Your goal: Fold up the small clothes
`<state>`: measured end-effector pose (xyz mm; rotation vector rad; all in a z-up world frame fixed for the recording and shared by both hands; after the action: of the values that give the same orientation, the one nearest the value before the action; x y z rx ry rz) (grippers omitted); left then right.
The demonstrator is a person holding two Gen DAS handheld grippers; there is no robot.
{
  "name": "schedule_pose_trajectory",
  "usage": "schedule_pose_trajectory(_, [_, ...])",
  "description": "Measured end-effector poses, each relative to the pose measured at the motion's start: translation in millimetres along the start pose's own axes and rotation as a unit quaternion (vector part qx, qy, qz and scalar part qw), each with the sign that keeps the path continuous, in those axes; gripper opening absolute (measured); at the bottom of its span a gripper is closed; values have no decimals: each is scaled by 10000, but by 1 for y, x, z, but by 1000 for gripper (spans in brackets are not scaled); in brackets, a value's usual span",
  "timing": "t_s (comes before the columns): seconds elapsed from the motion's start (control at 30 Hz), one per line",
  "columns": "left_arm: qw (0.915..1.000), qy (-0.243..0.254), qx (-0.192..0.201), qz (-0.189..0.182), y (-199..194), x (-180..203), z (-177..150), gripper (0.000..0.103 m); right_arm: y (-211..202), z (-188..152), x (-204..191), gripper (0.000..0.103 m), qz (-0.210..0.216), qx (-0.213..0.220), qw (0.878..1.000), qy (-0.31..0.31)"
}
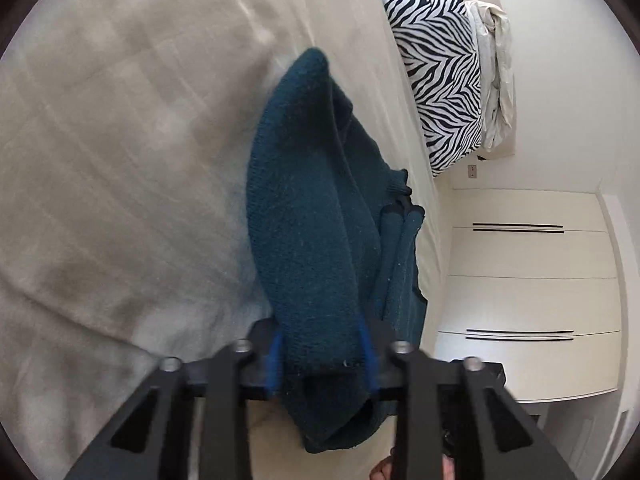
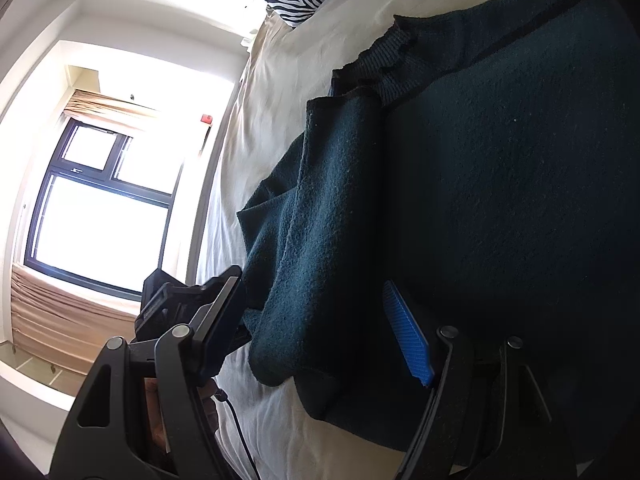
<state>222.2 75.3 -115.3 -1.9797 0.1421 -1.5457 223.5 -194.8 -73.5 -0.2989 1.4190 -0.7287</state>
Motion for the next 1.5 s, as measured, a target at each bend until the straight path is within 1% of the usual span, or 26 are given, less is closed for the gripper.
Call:
schedule_pose_trajectory(0.03, [10000, 17, -18, -26, -1, 1, 3, 17, 0, 0, -2, 71, -35, -16, 10000, -38])
schedule_pose_trajectory(0.13, [9992, 385, 27, 77, -18, 15, 9, 15, 1, -1, -8, 71, -96, -30, 9999, -136])
schedule_pose_trajectory(0.23, [9945, 912, 19, 506, -38, 32, 15, 13, 3, 0, -11, 71, -87, -36, 9998, -150])
schedule_pose_trajectory(0.37, [9805, 1370, 161, 1397, -60, 36, 41, 6, 15, -4, -17, 71, -111, -172, 9996, -215])
schedule_pose_trajectory(0.4, [9740, 1501, 243, 1681, -65, 34, 47, 5, 20, -5, -19, 71, -116, -222, 9994, -242])
schedule_pose_trajectory(0.43, [9635, 1633, 337, 2095, -71, 31, 54, 5, 25, -8, -22, 71, -163, -289, 9990, -297])
schedule_pose_trajectory(0.47, [9576, 1633, 384, 2342, -75, 27, 56, 5, 30, -10, -24, 71, -226, -318, 9986, -349])
schedule_pose_trajectory(0.5, [9544, 1521, 508, 2519, -83, 21, 55, 5, 32, -11, -26, 71, -258, -311, 9984, -400])
schedule_pose_trajectory(0.57, [9555, 1682, 647, 2333, -90, 26, 42, 6, 31, -10, -26, 71, -102, -238, 9991, -331])
schedule_pose_trajectory(0.6, [9585, 1853, 634, 2071, -89, 34, 32, 14, 29, -8, -24, 71, 43, -172, 9996, -240])
schedule_pose_trajectory(0.63, [9603, 2059, 559, 1796, -84, 45, 22, 33, 26, -6, -22, 71, 146, -93, 9997, -191])
schedule_pose_trajectory(0.67, [9600, 2268, 469, 1576, -77, 58, 13, 45, 22, -5, -20, 71, 196, 17, 9997, -172])
schedule_pose_trajectory(0.7, [9575, 2477, 382, 1423, -68, 73, 5, 67, 17, -5, -18, 71, 214, 119, 9996, -163])
schedule_pose_trajectory(0.73, [9542, 2657, 308, 1337, -58, 88, -1, 80, 11, -6, -16, 71, 265, 202, 9993, -138])
schedule_pose_trajectory(0.83, [9439, 3048, 51, 1269, -19, 121, -11, 86, -5, -7, -8, 71, 391, 373, 9985, -71])
schedule_pose_trajectory(0.9, [9386, 3080, -297, 1528, 18, 126, -10, 86, -12, -10, -2, 71, 362, 400, 9985, -34])
schedule_pose_trajectory(1.0, [9372, 2760, -947, 1910, 71, 112, -2, 80, -18, -14, 9, 71, 319, 393, 9987, 35])
schedule_pose_trajectory(1.03, [9349, 2738, -1012, 2018, 81, 107, -3, 77, -18, -14, 13, 71, 318, 398, 9987, 59])
schedule_pose_trajectory(1.07, [9309, 2830, -919, 2117, 84, 107, -6, 74, -20, -15, 17, 71, 315, 400, 9987, 92])
schedule_pose_trajectory(1.1, [9272, 2931, -843, 2173, 83, 108, -10, 53, -21, -16, 20, 71, 315, 406, 9986, 108])
schedule_pose_trajectory(1.13, [9264, 2970, -867, 2144, 82, 109, -13, 10, -23, -19, 23, 71, 317, 421, 9985, 113])
schedule_pose_trajectory(1.2, [9295, 2933, -871, 2058, 75, 107, -16, 6, -26, -22, 26, 71, 319, 432, 9985, 109])
schedule_pose_trajectory(1.23, [9251, 3036, -773, 2147, 72, 106, -18, 6, -25, -22, 26, 71, 318, 436, 9985, 108])
schedule_pose_trajectory(1.27, [9241, 3061, -678, 2184, 67, 104, -20, 6, -23, -21, 25, 71, 304, 442, 9985, 106])
schedule_pose_trajectory(1.4, [9387, 2815, -98, 1985, 32, 90, -23, 6, -17, -19, 16, 71, 285, 411, 9987, 37])
schedule_pose_trajectory(1.5, [9538, 2435, 560, 1670, -15, 69, -26, 6, -12, -20, 8, 71, 180, 343, 9992, -58])
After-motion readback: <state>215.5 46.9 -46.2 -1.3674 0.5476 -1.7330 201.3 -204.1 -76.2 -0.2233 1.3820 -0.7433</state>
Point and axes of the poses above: each gripper's, at about its wrist camera, not at the fingertips, and y roughly the way its jaws point, x to its right, z to its top, the point moved 1 cm from there along y, roughly the way its jaws point, and after that the axes turned 7 degrees about -x, right-handed, at the moved point
